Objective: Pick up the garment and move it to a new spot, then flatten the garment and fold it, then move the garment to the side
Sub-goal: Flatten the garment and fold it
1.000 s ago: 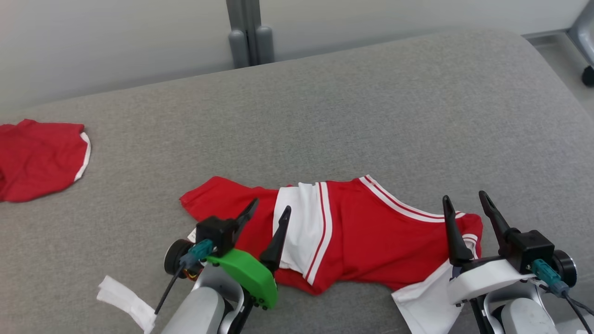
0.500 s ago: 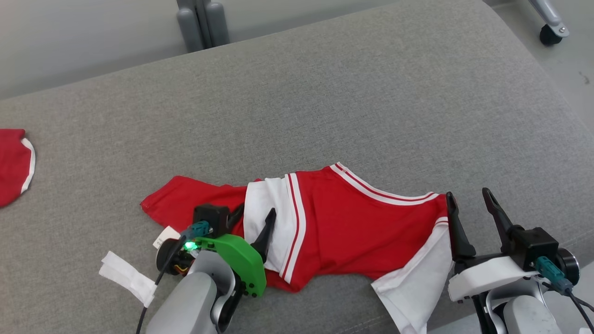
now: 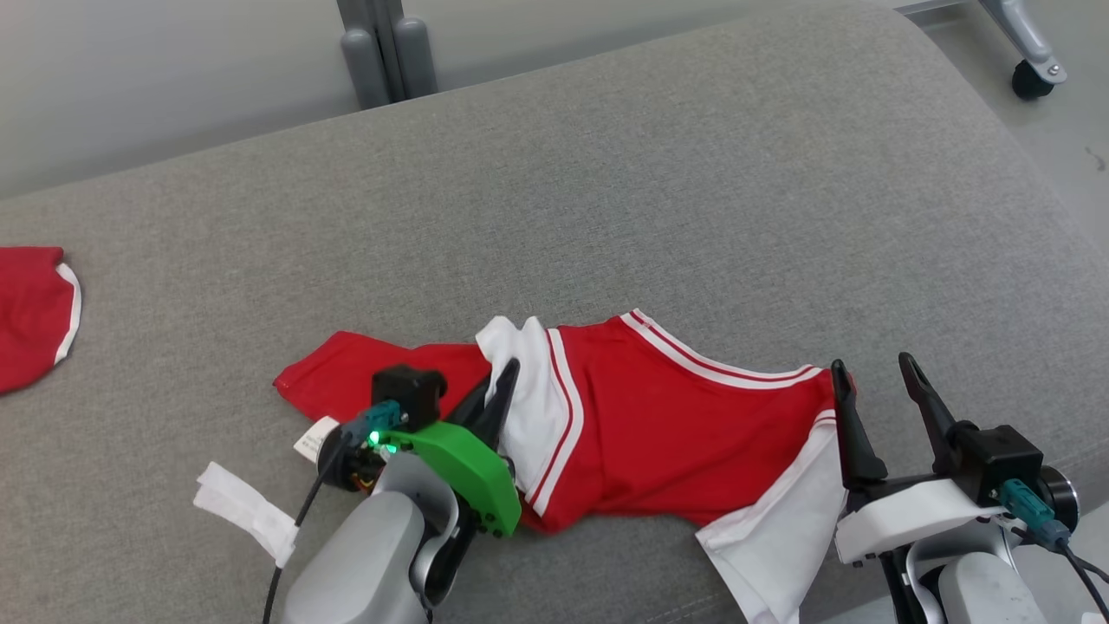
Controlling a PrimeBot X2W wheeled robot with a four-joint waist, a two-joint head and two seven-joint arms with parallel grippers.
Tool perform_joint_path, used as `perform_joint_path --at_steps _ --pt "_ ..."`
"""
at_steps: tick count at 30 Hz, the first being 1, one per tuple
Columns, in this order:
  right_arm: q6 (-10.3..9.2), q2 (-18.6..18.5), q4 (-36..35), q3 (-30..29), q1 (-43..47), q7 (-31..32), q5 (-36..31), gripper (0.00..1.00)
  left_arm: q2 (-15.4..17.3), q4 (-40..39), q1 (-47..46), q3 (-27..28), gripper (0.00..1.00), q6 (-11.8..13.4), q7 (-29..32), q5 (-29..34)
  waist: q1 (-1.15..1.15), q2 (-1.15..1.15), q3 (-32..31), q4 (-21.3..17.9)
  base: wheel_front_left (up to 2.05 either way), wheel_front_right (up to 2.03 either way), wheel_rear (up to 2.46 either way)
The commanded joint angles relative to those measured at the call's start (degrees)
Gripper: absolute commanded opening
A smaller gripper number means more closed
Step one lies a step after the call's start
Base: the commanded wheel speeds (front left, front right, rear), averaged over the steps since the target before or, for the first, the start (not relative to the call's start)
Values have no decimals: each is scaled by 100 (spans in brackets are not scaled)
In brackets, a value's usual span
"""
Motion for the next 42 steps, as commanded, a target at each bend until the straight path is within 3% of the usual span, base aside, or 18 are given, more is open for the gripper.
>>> perform_joint_path --at_steps 1,6,18,24,30,36,42 --pt "-8 -2 15 11 -9 -1 24 100 29 -82 -189 32 0 28 -65 -66 0 0 -9 -2 0 0 0" --pt "-8 -1 32 36 -61 -1 63 100 120 -401 -710 271 0 161 -110 -113 0 0 2 -18 0 0 0" --pt "-8 -5 109 229 -186 -1 177 100 1147 -189 -2860 999 0 645 -370 373 0 0 26 -504 0 0 0" --pt "-8 -4 130 220 -103 -1 150 100 1431 72 -3522 1095 0 869 -598 773 0 0 15 -677 0 0 0" --pt "-8 -4 111 210 -184 -1 187 100 1113 95 -3187 1130 0 1003 -641 959 0 0 130 -722 0 0 0" --pt "-8 -3 74 261 -280 -1 268 100 387 117 -2232 930 0 873 -635 1131 0 0 349 -706 0 0 0" --pt "-8 -3 86 291 -367 -1 290 100 44 2 -1570 400 0 712 -635 1274 0 0 475 -724 0 0 0"
